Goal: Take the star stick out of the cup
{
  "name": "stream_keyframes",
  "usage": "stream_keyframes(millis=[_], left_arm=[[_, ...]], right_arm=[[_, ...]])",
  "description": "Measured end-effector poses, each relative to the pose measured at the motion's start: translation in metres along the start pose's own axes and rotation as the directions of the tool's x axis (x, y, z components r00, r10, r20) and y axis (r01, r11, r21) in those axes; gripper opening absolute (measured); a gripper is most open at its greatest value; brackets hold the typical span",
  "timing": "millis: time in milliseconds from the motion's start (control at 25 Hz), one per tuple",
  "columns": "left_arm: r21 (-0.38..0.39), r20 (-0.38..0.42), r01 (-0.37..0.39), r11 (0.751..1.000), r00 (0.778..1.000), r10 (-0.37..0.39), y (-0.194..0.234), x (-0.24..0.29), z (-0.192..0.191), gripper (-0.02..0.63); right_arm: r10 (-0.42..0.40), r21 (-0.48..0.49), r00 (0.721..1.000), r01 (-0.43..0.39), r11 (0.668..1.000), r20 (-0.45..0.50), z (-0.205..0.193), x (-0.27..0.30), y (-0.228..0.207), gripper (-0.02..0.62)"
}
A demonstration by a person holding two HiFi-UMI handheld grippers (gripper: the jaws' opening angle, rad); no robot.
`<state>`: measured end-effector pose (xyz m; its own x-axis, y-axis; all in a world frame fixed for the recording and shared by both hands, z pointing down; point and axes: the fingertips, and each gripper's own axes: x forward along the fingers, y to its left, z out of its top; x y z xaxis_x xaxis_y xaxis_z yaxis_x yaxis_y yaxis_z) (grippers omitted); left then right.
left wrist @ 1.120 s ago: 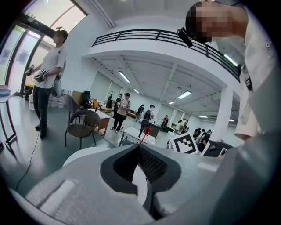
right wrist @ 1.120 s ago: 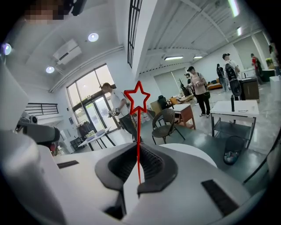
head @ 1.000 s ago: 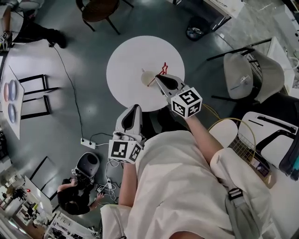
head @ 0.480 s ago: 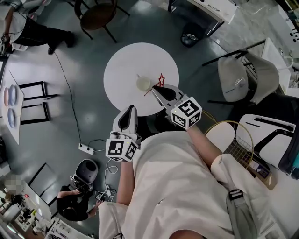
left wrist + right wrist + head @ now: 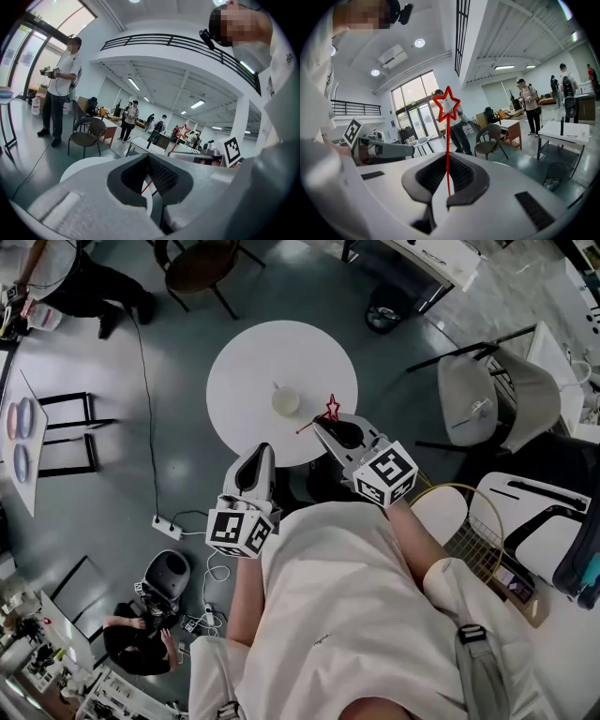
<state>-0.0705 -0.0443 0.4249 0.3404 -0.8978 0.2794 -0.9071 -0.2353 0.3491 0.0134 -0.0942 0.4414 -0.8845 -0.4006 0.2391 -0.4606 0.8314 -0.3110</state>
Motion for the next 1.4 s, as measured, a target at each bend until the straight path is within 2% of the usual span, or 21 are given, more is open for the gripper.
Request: stream_keyframes(millis=[160, 480, 720, 880, 1200, 1400], left_arm=[[-0.001, 0.008, 0.004, 1.0, 1.0, -0.004, -0.005, -0.001, 0.004, 0.009], [0.032, -0.01, 0.051, 0.998, 0.999, -0.05, -0.007, -0.015, 0.001, 0.009], [0.07, -0.023, 0.118, 0.991, 0.993, -0.117, -0.001, -0.058, 0.003, 0.009], [0.06, -0.04, 0.13, 0.99, 0.991, -0.128, 0.008, -0.064, -0.004, 0.009], [0.09, -0.043, 0.16, 0.983, 0.987, -0.157, 0.028, -0.12, -0.012, 0.009], [0.089, -0.053, 0.221, 0.971, 0.975, -0.217, 0.032, -0.144, -0.02, 0.011]], right_arm=[[0.011, -0.014, 1.0, -0.011, 1.0, -0.021, -0.006, -0.003, -0.001, 0.023], [-0.039, -0.02, 0.999, 0.039, 0.999, 0.006, -0.005, -0.009, 0.013, 0.023], [-0.087, -0.013, 0.996, 0.087, 0.996, 0.014, -0.01, -0.009, 0.057, 0.023], [-0.12, -0.004, 0.993, 0.12, 0.993, 0.001, -0.016, -0.009, 0.064, 0.023], [-0.159, 0.044, 0.987, 0.158, 0.986, 0.006, -0.032, -0.009, 0.127, 0.025], [-0.202, 0.051, 0.979, 0.2, 0.978, 0.028, -0.033, -0.011, 0.157, 0.025]])
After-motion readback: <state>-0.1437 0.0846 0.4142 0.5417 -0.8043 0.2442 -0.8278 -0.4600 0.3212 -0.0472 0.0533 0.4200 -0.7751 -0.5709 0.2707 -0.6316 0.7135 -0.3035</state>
